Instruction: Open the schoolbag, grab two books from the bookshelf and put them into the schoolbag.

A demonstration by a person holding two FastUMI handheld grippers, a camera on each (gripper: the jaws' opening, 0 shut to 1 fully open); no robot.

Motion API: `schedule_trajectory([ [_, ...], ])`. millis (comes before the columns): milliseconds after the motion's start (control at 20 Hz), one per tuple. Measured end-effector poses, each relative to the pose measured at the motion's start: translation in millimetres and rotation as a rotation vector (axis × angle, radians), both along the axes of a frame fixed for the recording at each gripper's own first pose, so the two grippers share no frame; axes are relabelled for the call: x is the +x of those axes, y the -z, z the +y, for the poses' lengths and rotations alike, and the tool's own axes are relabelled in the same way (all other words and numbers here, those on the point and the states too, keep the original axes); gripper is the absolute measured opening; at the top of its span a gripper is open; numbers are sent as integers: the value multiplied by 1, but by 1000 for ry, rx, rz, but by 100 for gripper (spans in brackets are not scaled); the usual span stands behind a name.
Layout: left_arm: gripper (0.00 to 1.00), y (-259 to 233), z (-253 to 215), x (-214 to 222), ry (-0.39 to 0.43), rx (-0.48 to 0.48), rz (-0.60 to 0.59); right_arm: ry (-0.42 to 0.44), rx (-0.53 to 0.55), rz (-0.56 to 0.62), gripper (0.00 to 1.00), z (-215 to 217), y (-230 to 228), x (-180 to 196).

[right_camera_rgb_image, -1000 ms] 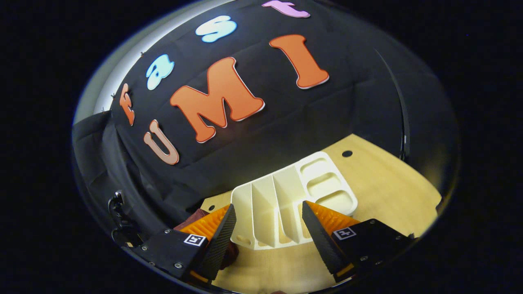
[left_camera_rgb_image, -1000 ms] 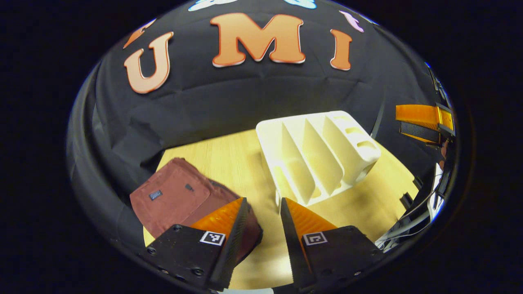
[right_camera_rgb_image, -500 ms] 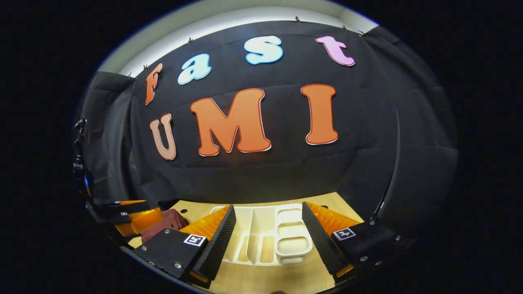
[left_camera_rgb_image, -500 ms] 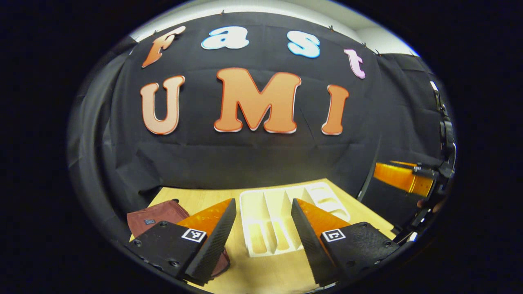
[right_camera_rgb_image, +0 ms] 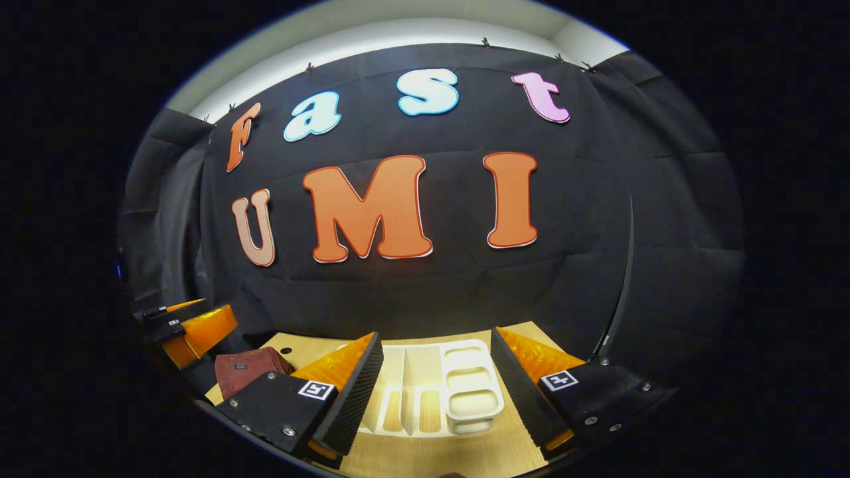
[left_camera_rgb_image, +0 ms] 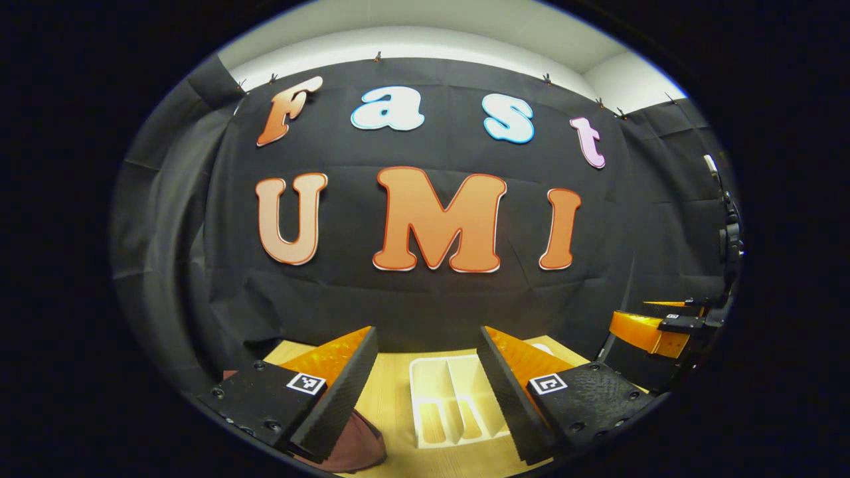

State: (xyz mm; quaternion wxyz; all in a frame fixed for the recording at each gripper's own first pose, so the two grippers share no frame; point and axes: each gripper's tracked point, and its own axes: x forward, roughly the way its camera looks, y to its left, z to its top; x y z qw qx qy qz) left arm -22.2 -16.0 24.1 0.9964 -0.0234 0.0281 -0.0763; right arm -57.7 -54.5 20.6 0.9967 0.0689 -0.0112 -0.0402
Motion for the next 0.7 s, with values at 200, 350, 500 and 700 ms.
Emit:
schedule_trajectory([
  [200, 94, -12, 2, -4, -19, 0, -74, 15, -1, -23, 97, 9, 0, 2],
  [350, 94, -4, 0, -8, -16, 13, -56, -10, 13, -4, 97, 22, 9, 7],
  [500, 95, -6, 5, -10, -29, 20, -60, -22, -12, -4, 97, 27, 10, 7],
  [700, 94, -5, 11, -13, -43, 21, -53, -34, -15, -5, 97, 30, 12, 6],
])
